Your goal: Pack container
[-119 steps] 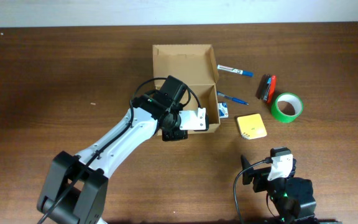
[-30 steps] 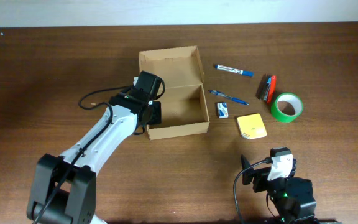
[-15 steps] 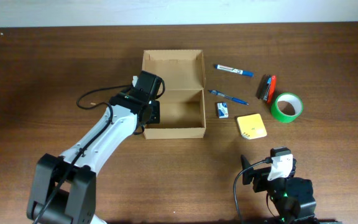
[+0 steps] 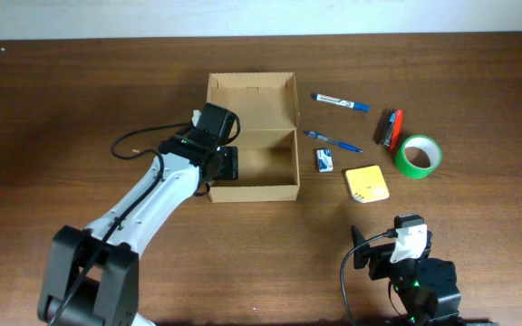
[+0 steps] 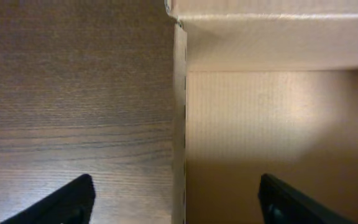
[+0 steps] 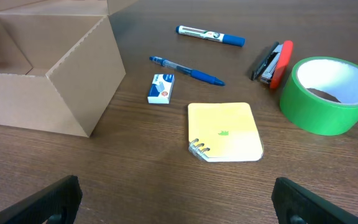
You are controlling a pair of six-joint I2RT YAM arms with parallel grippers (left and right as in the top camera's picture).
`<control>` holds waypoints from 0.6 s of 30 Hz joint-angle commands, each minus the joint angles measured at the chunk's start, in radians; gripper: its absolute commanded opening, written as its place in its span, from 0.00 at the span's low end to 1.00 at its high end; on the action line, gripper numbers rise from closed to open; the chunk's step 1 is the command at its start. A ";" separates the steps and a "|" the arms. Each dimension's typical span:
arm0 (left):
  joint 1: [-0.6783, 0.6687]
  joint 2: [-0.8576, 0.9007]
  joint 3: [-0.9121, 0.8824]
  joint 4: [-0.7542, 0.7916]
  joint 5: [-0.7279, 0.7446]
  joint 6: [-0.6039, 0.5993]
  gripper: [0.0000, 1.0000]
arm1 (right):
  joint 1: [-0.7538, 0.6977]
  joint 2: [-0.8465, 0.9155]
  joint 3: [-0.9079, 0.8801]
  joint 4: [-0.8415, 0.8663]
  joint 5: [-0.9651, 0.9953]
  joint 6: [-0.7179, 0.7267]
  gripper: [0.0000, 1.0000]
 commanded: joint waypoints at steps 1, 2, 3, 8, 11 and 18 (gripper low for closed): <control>0.002 -0.134 0.021 -0.021 -0.007 0.000 0.87 | 0.000 -0.011 -0.008 0.003 0.012 0.000 0.99; 0.002 -0.166 0.022 -0.028 -0.007 0.019 0.92 | 0.000 -0.011 -0.008 0.003 0.012 0.000 0.99; 0.002 -0.199 0.022 -0.040 -0.007 0.044 0.96 | 0.000 -0.011 -0.008 0.003 0.012 0.000 0.99; 0.003 -0.371 0.022 -0.095 -0.007 0.210 1.00 | 0.000 -0.011 -0.008 0.003 0.012 0.000 0.99; 0.003 -0.485 0.022 -0.117 0.021 0.301 1.00 | 0.000 -0.011 -0.008 0.003 0.012 0.000 0.99; 0.003 -0.701 0.022 -0.340 0.091 0.369 1.00 | 0.000 -0.011 -0.008 0.003 0.012 0.000 0.99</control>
